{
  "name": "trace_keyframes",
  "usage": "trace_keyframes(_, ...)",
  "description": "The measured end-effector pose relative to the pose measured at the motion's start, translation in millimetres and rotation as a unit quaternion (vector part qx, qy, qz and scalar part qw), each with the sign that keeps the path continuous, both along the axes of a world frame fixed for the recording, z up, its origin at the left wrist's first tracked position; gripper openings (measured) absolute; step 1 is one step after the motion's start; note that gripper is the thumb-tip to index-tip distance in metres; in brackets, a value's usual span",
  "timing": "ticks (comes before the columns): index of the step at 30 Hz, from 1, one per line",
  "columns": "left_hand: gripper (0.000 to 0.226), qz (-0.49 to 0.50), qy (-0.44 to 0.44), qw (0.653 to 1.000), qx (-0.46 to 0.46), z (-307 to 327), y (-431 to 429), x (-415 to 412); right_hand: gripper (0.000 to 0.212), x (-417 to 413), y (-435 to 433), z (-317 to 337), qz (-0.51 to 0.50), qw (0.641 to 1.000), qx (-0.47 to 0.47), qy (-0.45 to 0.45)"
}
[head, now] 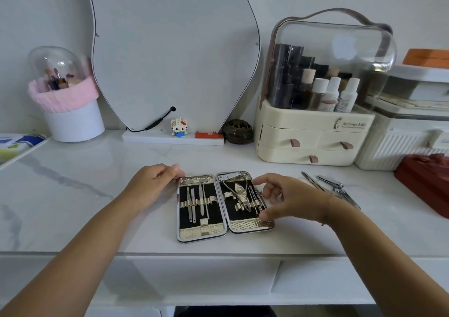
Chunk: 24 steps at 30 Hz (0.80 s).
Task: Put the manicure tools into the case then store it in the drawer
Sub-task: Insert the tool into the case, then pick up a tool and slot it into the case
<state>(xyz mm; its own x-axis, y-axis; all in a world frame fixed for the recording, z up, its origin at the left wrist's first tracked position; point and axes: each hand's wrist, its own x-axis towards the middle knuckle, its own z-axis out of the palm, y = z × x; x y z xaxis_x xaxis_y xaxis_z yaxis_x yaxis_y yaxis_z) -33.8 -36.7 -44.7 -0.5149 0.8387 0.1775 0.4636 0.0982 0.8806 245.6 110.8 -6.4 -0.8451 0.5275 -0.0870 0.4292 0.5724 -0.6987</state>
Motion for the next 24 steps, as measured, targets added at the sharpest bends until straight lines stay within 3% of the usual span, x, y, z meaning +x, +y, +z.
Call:
trace_keyframes(14,0.030,0.003,0.017,1.000,-0.007,0,-1,0,0.070,0,0,-5,-0.010,0.999,0.036,0.001)
trace_keyframes(16,0.030,0.002,0.020,1.000,-0.007,1,-1,0,0.059,3,2,-3,-0.035,0.998,0.028,0.041)
trace_keyframes(21,0.031,0.003,0.019,1.000,-0.008,0,0,-1,0.008,35,30,5,-0.201,0.964,0.106,0.139)
trace_keyframes(24,0.031,0.002,0.018,1.000,-0.005,0,0,-1,0.010,61,46,2,-0.262,0.952,0.116,0.108)
